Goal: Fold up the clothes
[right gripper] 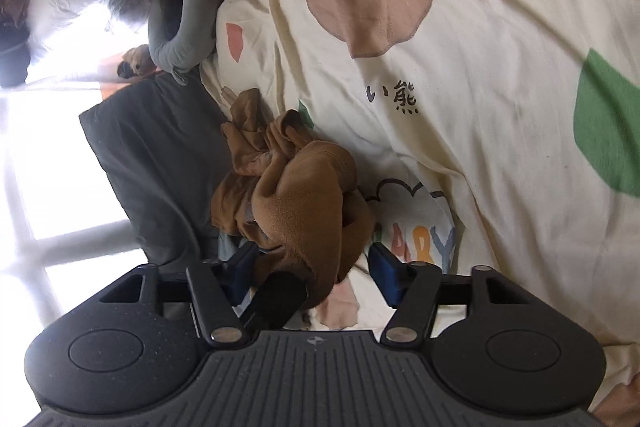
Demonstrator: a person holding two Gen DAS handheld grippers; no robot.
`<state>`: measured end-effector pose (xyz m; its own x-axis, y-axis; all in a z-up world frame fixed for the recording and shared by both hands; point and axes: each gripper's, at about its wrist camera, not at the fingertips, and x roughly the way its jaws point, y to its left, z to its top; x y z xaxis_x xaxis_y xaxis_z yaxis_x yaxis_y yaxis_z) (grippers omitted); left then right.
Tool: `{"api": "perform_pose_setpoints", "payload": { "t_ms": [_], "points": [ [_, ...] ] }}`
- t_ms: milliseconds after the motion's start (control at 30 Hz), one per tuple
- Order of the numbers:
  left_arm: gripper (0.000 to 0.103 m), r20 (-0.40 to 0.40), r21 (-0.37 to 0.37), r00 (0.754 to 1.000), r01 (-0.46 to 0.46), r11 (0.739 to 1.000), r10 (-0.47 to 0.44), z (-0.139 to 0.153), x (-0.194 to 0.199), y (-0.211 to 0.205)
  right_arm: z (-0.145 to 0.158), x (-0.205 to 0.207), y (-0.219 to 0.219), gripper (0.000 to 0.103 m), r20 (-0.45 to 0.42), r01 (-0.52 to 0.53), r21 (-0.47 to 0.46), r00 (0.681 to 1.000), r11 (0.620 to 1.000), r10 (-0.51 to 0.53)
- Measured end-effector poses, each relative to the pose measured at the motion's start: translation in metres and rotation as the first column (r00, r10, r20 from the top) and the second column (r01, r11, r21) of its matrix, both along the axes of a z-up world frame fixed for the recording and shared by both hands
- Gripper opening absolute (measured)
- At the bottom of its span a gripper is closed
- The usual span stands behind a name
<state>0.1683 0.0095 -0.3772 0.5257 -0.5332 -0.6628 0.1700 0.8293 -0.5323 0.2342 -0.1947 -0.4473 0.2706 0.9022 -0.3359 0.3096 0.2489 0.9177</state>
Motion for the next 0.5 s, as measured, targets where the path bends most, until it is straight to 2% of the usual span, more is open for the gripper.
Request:
{"api": "perform_pose_setpoints", "payload": {
  "t_ms": [67,267,367,400,433,500],
  "points": [
    [0.003,-0.026,-0.008,1.0,0.005,1.0,-0.005,-0.004,0.001,0.001,0.001,0.001,-0.001,0.034,0.016,-0.006,-0.007,1.0,1.0,0.006],
    [0.005,-0.063,-0.014,0.997,0.047,0.999,-0.048,-0.008,0.002,0.005,0.005,0.005,-0.008,0.014,0.048,-0.015,-0.06,0.999,0.998,0.018],
    [0.017,-0.056,-0.012,0.997,0.044,0.999,-0.044,-0.006,-0.003,0.012,0.008,0.008,-0.016,0.008,0.064,-0.005,-0.112,0.998,0.994,0.012],
    [0.027,-0.05,-0.006,0.998,0.036,0.999,-0.036,-0.005,-0.005,0.015,0.008,0.009,-0.022,0.007,0.065,0.004,-0.135,0.998,0.991,0.005],
    [0.044,-0.044,-0.001,0.999,0.015,1.0,-0.015,-0.004,-0.007,0.019,0.007,0.009,-0.027,0.003,0.066,0.013,-0.158,0.998,0.987,-0.002],
    [0.057,-0.028,0.021,0.999,-0.031,0.999,0.032,-0.001,-0.01,0.026,0.007,0.01,-0.038,0.0,0.069,0.03,-0.203,0.997,0.979,-0.017]
  ]
}}
